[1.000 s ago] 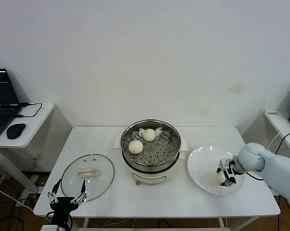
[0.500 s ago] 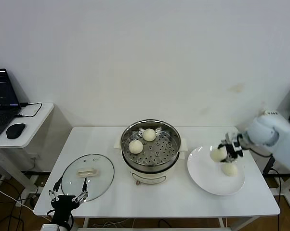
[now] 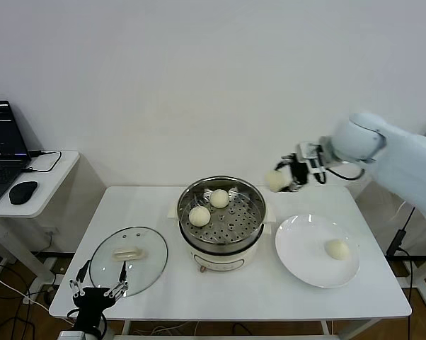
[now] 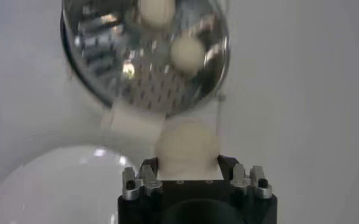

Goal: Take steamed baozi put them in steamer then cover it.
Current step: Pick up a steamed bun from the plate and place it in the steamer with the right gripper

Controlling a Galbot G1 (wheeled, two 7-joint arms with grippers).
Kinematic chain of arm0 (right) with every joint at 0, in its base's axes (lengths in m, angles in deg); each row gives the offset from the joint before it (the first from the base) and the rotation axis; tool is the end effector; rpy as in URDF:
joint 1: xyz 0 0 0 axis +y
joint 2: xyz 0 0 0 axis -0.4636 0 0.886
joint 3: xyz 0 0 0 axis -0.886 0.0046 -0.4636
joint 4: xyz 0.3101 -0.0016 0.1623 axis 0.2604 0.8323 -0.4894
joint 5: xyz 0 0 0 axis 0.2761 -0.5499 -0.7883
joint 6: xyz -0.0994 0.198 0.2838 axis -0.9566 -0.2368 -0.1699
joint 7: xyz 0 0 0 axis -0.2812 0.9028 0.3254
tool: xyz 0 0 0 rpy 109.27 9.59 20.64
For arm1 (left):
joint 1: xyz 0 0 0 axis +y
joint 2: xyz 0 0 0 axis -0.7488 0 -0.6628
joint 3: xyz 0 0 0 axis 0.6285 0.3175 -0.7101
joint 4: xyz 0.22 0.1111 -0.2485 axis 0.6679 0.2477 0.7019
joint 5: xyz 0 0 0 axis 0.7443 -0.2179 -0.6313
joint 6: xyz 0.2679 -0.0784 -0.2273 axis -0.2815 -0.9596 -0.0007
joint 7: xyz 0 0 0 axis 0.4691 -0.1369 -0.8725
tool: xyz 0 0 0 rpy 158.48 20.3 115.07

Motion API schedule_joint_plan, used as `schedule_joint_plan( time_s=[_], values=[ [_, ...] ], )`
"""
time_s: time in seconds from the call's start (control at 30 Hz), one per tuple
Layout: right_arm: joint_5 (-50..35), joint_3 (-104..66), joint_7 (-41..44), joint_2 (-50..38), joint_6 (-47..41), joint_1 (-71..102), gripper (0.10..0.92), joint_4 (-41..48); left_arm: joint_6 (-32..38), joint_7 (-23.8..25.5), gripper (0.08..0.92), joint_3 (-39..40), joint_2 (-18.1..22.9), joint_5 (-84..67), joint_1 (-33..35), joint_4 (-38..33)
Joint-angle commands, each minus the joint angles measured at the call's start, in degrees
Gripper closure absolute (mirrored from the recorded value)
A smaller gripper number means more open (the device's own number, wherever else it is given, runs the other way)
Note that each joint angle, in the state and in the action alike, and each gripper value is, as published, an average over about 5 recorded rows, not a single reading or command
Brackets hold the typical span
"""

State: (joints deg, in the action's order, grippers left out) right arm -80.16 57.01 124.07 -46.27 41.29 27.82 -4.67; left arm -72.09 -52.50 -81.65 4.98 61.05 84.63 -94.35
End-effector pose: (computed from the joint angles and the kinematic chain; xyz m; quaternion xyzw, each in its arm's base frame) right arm 0.5111 -0.0162 -0.0060 0.5181 -0.5713 0.6113 0.1774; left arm 0.1249 0.0652 -0.2872 0.0424 -0.9909 -0.1021 0.0766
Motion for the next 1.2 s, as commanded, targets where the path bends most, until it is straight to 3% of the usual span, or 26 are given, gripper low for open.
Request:
schedule_joint_plan(
  time_s=[0.03, 0.33, 0.63, 1.03, 1.2],
  values=[
    [1.2, 10.0, -2.5, 13.1, 9.7, -3.7, 0.406, 1.0, 0.0, 0.0, 0.177, -0.8, 0.4, -0.1, 0.2, -0.3],
    [10.9, 15.6, -0.9, 17.5, 23.5, -1.5, 0.406, 4.5, 0.0, -0.1, 0.177, -1.5, 0.9, -0.4, -0.3, 0.6],
    [15.7, 16.9, 0.6, 19.1, 28.9, 0.2, 0.406, 4.9, 0.0, -0.1, 0.177, -1.5, 1.0, -0.5, -0.9, 1.4],
    [16.2, 16.7, 0.1, 18.0, 32.0, 0.5, 0.392, 4.3, 0.1, -0.1, 0.177, -1.4, 1.2, -0.5, -1.1, 1.8],
    [16.3, 13.8, -1.5, 16.9, 31.7, 0.5, 0.283, 5.9, 0.1, -0.1, 0.177, -1.4, 1.1, -0.5, -1.2, 1.8]
  ],
)
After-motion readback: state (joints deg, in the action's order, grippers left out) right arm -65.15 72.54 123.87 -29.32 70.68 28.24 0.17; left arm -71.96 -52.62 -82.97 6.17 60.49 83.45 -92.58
